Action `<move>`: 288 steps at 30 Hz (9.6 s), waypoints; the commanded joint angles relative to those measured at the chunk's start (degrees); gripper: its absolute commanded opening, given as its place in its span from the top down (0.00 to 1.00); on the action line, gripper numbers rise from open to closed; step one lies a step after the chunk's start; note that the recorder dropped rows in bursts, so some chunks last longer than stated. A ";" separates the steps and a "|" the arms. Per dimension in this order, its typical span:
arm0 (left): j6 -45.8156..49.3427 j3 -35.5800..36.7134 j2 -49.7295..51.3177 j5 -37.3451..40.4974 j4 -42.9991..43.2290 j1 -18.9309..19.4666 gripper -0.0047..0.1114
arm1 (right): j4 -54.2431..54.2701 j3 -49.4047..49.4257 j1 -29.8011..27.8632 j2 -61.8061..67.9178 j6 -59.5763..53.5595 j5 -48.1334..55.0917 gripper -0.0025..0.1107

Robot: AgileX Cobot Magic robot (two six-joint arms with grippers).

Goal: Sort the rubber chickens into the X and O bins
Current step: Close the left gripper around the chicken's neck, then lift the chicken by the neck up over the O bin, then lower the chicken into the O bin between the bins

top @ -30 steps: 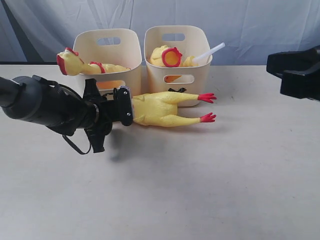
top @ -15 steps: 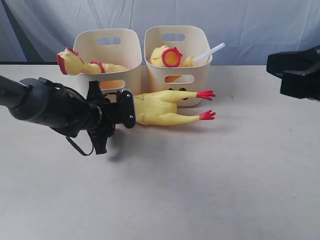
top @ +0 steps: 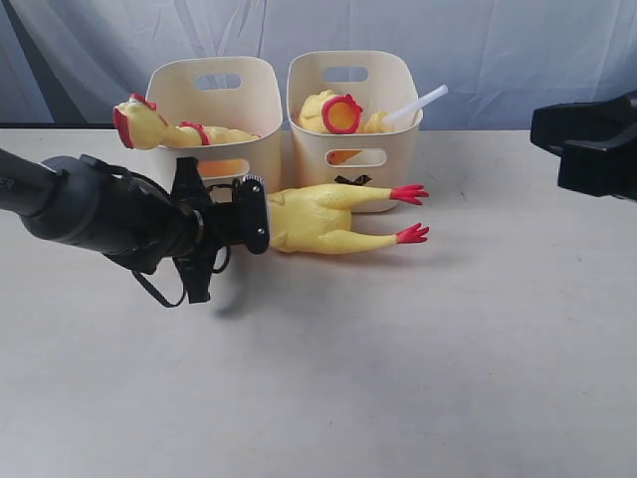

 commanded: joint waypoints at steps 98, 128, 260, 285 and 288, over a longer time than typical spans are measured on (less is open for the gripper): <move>17.21 -4.64 0.82 12.91 -30.33 -9.61 0.96 | 0.31 0.26 -0.14 -0.22 -0.09 -0.10 0.99; 49.04 -12.51 -29.07 35.85 -97.37 -8.62 0.96 | 0.06 0.26 -0.14 -0.22 -0.09 -0.09 0.99; 58.02 -16.94 -7.11 36.12 -193.30 19.06 0.64 | -0.38 0.26 -0.14 -0.22 -0.09 -1.92 0.99; 55.31 -17.21 -7.22 39.55 -201.25 19.06 0.35 | -0.38 0.26 -0.14 -0.22 -0.19 -0.53 0.99; 53.58 -17.97 -7.22 41.88 -201.25 19.61 0.35 | -0.38 0.26 -0.14 -0.22 -0.19 -0.53 0.99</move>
